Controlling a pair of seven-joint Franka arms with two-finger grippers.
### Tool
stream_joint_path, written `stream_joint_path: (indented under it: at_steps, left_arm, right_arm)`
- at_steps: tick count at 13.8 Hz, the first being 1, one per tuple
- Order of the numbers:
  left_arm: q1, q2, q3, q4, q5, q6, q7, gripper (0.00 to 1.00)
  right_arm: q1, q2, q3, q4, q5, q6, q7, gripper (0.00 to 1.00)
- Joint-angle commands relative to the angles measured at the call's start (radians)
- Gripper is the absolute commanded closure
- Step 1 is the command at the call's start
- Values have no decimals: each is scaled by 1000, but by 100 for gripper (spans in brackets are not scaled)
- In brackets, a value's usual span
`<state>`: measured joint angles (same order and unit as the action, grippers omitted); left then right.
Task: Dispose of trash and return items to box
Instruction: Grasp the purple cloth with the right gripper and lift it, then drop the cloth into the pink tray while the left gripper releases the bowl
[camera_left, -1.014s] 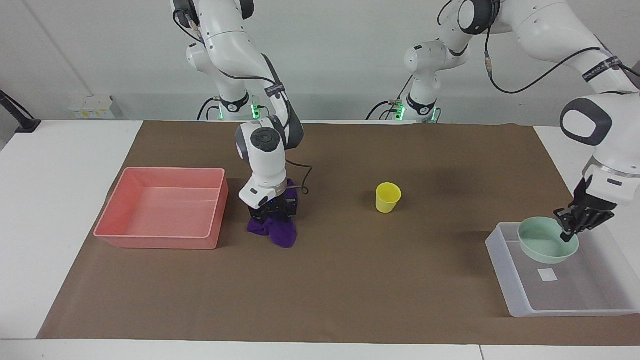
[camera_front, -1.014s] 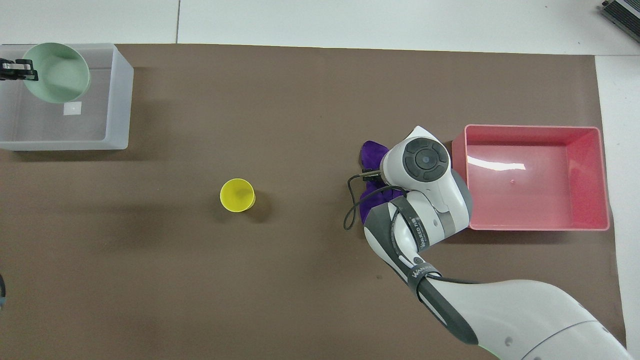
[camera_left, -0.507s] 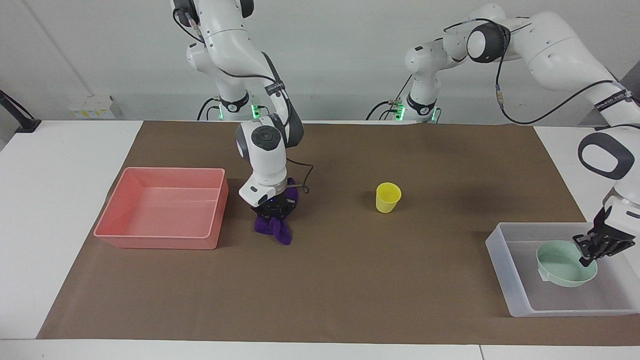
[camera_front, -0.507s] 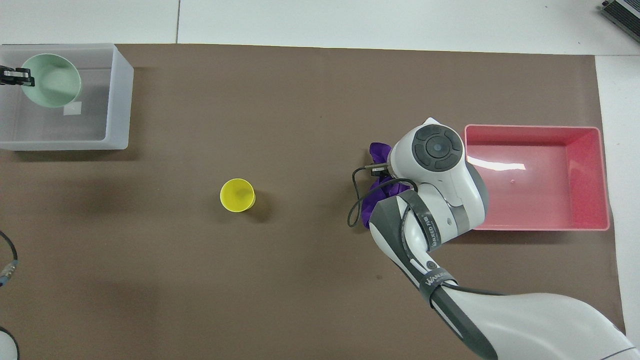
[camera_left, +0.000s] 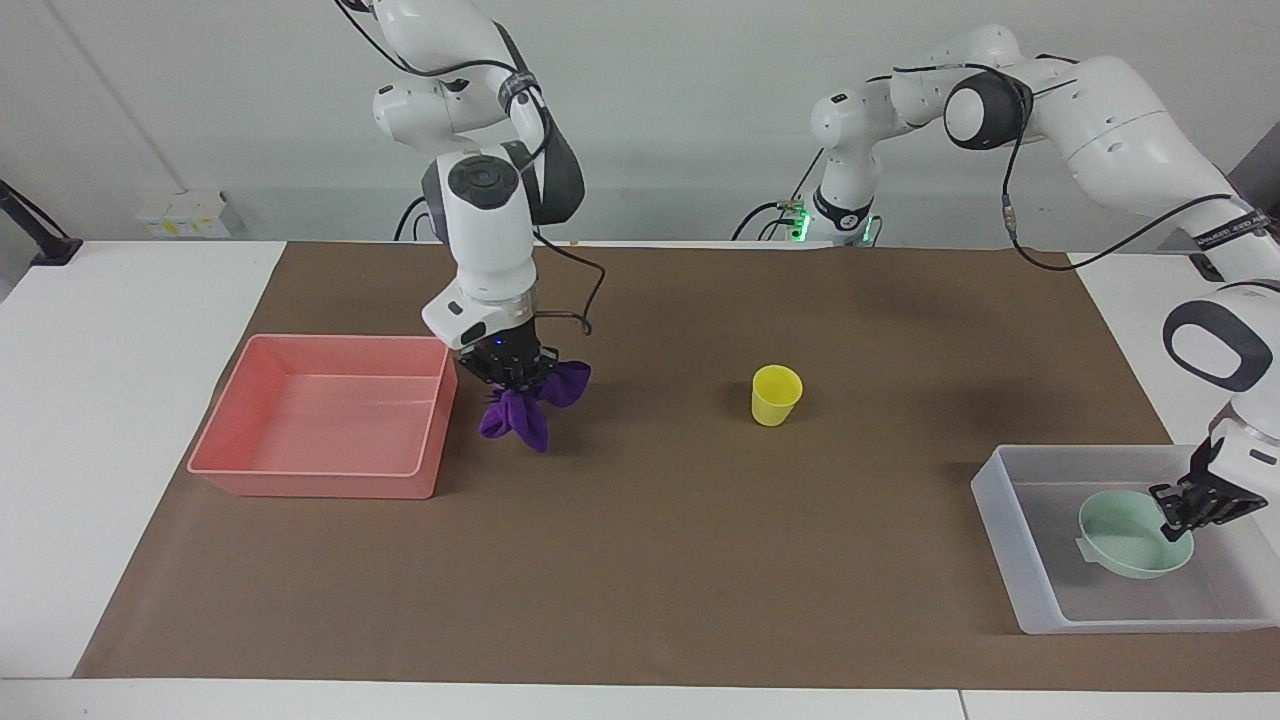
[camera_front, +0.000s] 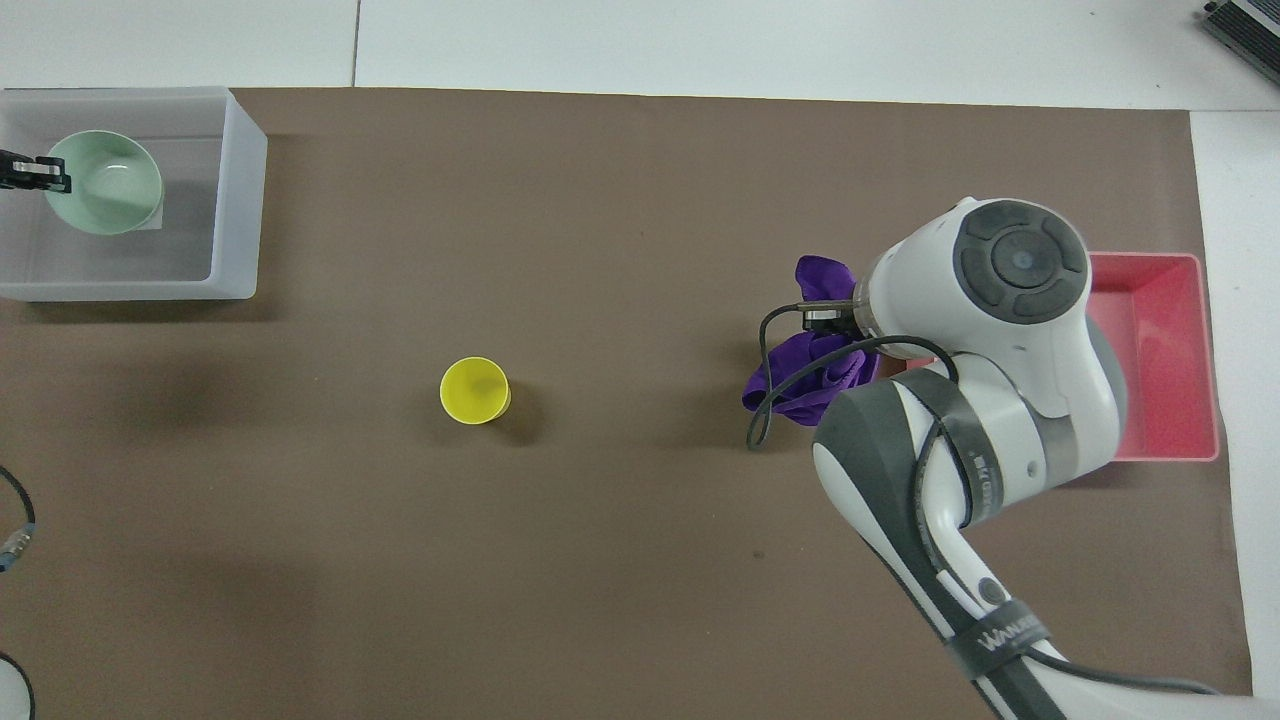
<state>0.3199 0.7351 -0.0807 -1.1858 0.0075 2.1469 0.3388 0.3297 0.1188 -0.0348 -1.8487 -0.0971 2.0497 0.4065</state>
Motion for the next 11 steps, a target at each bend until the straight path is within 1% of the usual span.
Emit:
stream_joint_path:
  at_steps: [1, 4, 5, 6, 7, 8, 9, 11]
  left_arm:
    - [19, 3, -16, -40, -9, 13, 12, 100]
    - [16, 3, -16, -41, -6, -4, 12, 100]
    - [16, 1, -16, -41, -6, -5, 12, 76]
    - [13, 1, -16, -41, -3, -7, 14, 47]
    - [13, 1, -17, -32, -3, -22, 22, 39]
    - [13, 0, -19, -22, -3, -35, 31, 39]
    - [11, -2, -19, -9, -3, -41, 31, 34]
    - [-1, -28, -16, -9, 0, -65, 31, 11]
  right_arm:
    - [-76, -37, 6, 37, 17, -49, -23, 100]
    - [-205, -60, 4, 34, 17, -63, -205, 100]
    - [-243, -64, 6, 29, 17, -72, -268, 100]
    - [-276, -71, 6, 17, 17, -75, -309, 100]
    - [-297, -80, 6, -18, 19, -59, -325, 100]
    - [-319, -91, 6, -52, 19, -37, -334, 100]
    - [-333, -93, 6, -79, 19, -10, -337, 100]
    - [-360, -85, 6, -124, 19, 44, -341, 100]
